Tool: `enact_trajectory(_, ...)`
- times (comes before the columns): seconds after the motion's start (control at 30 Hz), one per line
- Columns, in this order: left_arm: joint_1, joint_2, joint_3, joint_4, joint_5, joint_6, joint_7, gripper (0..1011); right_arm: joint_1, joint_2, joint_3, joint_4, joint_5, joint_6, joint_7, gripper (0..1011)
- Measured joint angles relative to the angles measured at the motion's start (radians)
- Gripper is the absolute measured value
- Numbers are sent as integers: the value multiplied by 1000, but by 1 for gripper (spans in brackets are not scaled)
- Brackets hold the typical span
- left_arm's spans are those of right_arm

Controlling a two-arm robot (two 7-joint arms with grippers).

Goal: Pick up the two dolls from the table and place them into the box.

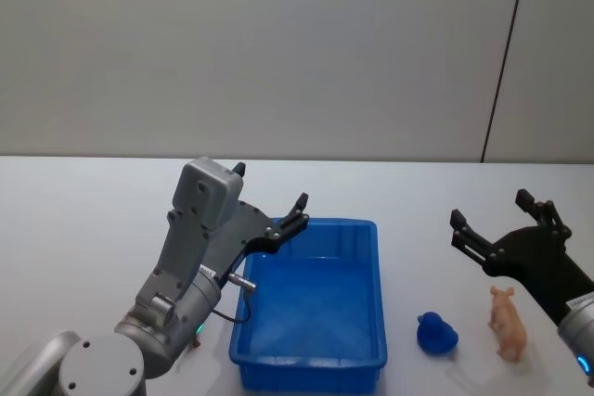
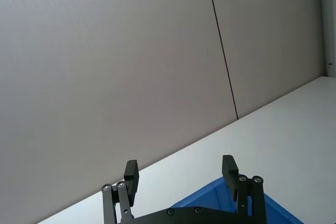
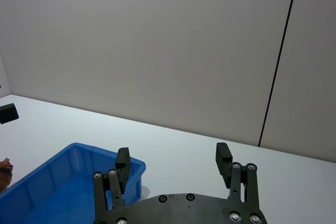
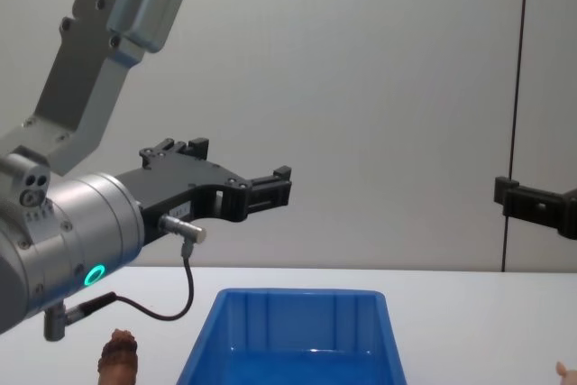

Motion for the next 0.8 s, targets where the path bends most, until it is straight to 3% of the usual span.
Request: enact_trajectory(0.8, 0, 0, 0, 0, 0, 0, 0, 1001, 0, 0, 0, 0, 0, 0, 0, 1001)
